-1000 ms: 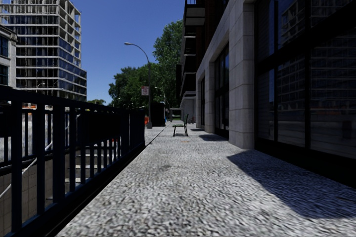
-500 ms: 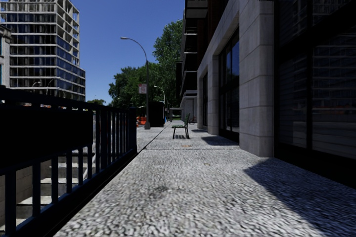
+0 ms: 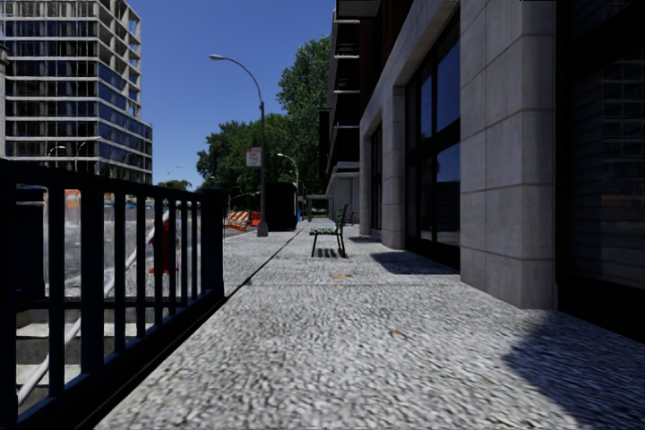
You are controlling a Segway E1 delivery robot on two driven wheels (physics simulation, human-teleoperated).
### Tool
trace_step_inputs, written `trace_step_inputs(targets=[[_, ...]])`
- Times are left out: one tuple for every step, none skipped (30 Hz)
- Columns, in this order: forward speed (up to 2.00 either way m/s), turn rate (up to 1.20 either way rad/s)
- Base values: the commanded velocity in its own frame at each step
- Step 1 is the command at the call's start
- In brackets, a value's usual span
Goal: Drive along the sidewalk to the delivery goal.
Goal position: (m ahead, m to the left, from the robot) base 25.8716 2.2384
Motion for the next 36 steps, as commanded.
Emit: trace_step_inputs(targets=[[2.0, 0.0], [2.0, 0.0], [2.0, 0.0], [2.0, 0.0], [2.0, 0.0], [2.0, 0.0], [2.0, 0.0], [2.0, 0.0], [2.0, 0.0], [2.0, 0.0], [2.0, 0.0], [2.0, 0.0], [2.0, 0.0], [2.0, 0.0], [2.0, 0.0], [2.0, 0.0], [2.0, 0.0], [2.0, 0.0], [2.0, 0.0], [2.0, 0.0], [2.0, 0.0], [2.0, 0.0], [2.0, 0.0], [2.0, 0.0], [2.0, 0.0], [2.0, 0.0], [2.0, 0.0], [2.0, 0.0], [2.0, 0.0], [2.0, 0.0], [2.0, 0.05], [2.0, 0.11], [2.0, 0.21], [2.0, 0.21], [2.0, 0.31], [2.0, 0.42]])
